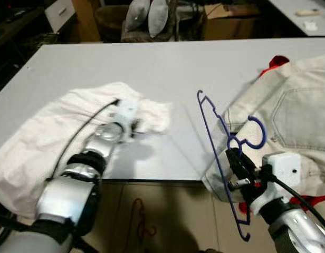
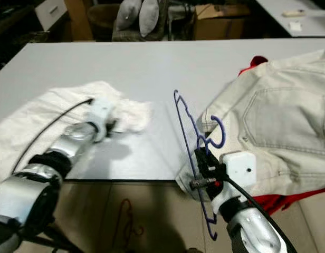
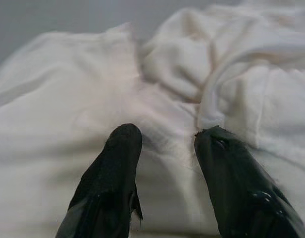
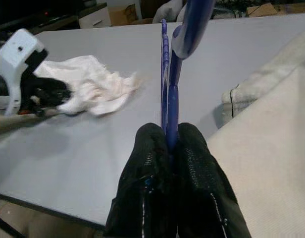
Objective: Hang hanger
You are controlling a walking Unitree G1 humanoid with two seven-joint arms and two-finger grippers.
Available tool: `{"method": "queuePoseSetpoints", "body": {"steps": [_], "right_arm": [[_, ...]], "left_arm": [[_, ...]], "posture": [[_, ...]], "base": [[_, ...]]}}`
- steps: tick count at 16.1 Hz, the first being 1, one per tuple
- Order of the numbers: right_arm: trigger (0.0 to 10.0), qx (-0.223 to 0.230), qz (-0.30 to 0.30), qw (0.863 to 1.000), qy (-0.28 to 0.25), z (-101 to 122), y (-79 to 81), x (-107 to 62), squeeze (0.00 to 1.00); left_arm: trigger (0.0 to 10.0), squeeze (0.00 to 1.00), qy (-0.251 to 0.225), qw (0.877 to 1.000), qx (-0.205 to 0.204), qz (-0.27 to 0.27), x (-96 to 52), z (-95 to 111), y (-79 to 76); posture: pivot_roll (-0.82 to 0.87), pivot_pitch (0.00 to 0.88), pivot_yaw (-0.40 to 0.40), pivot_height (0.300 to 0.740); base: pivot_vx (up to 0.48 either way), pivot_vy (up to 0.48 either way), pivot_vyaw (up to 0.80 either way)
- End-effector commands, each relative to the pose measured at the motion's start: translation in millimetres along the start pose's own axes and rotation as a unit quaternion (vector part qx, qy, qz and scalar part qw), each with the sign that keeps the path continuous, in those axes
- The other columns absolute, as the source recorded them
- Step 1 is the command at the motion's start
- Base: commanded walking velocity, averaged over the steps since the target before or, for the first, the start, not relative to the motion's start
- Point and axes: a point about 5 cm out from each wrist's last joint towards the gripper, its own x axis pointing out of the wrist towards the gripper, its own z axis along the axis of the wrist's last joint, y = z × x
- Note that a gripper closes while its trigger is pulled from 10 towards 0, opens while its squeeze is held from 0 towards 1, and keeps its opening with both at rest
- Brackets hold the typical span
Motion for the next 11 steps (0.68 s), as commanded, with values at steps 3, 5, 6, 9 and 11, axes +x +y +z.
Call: {"method": "queuePoseSetpoints", "body": {"steps": [3,5,6,9,11], "right_arm": [[10.0,0.003,0.003,1.0,-0.01,2.4,2.8,4.9,0.0],[10.0,0.005,0.003,1.0,-0.025,4.9,3.0,14.0,0.0],[10.0,0.007,0.002,0.999,-0.034,6.4,2.3,19.0,0.0],[10.0,0.013,0.003,0.999,-0.047,7.3,3.3,25.6,0.0],[10.0,0.014,-0.005,0.998,-0.055,8.8,-1.4,27.7,0.0]], "left_arm": [[10.0,0.0,0.009,0.98,0.003,-0.2,-0.3,-15.6,-40.9],[10.0,0.0,-0.007,0.973,0.017,-0.231,-2.8,-14.9,-42.9],[10.0,0.0,-0.03,0.987,0.008,-0.161,-3.3,-6.5,-22.7],[10.0,0.0,-0.089,0.991,-0.032,-0.095,-11.3,11.4,11.9],[10.0,1.0,-0.095,0.991,-0.019,-0.09,-15.5,18.7,23.9]], "posture": [[-0.13,0.104,0.113,0.74],[-0.11,0.076,0.12,0.74],[-0.09,0.06,0.122,0.74],[-0.07,0.035,0.133,0.74],[-0.06,0.027,0.141,0.74]], "base": [[0.0,0.0,0.0],[0.0,0.0,0.0],[0.0,0.0,0.0],[0.0,0.0,0.0],[0.0,0.0,0.0]]}}
